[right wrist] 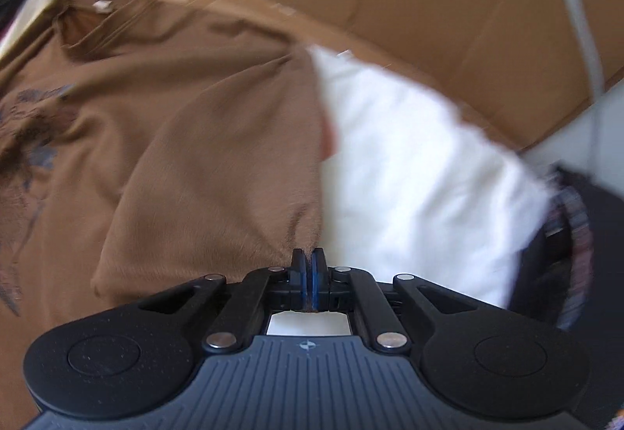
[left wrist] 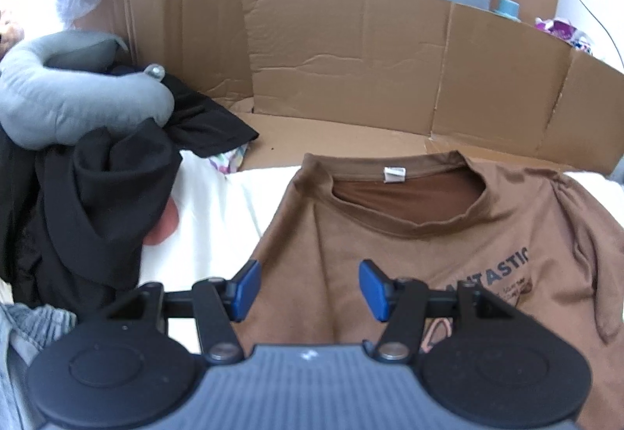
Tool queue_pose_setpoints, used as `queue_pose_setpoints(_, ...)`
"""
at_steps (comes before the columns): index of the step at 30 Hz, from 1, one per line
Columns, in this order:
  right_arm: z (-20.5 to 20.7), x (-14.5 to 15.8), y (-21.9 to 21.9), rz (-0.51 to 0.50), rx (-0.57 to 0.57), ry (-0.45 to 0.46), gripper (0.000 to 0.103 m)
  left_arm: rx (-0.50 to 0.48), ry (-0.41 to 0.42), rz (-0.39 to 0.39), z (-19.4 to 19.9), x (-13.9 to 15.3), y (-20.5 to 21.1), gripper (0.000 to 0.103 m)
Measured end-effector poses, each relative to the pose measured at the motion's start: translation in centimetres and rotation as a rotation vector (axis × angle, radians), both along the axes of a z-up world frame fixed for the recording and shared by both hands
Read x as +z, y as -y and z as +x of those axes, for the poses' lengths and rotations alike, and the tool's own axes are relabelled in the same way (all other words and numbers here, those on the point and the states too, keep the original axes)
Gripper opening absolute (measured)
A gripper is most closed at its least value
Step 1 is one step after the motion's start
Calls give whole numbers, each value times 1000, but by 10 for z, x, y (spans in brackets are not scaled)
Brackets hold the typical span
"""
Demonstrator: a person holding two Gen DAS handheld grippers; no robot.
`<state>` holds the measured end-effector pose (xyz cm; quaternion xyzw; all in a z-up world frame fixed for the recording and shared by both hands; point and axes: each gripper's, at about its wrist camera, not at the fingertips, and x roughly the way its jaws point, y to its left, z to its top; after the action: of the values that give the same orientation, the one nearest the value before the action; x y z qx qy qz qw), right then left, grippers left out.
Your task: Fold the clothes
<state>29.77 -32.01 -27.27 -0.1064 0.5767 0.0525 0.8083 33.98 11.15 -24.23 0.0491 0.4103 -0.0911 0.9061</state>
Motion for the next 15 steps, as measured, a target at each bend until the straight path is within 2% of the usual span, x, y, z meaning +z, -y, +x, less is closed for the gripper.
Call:
queue_pose_setpoints(7, 37, 13, 26, -198, 52, 21, 0, -24, -3, 5, -6, -4, 8, 59)
queue_pose_setpoints(15, 71, 3, 42, -342, 73, -9, 0, -26, -18, 15, -7, -11, 11, 59)
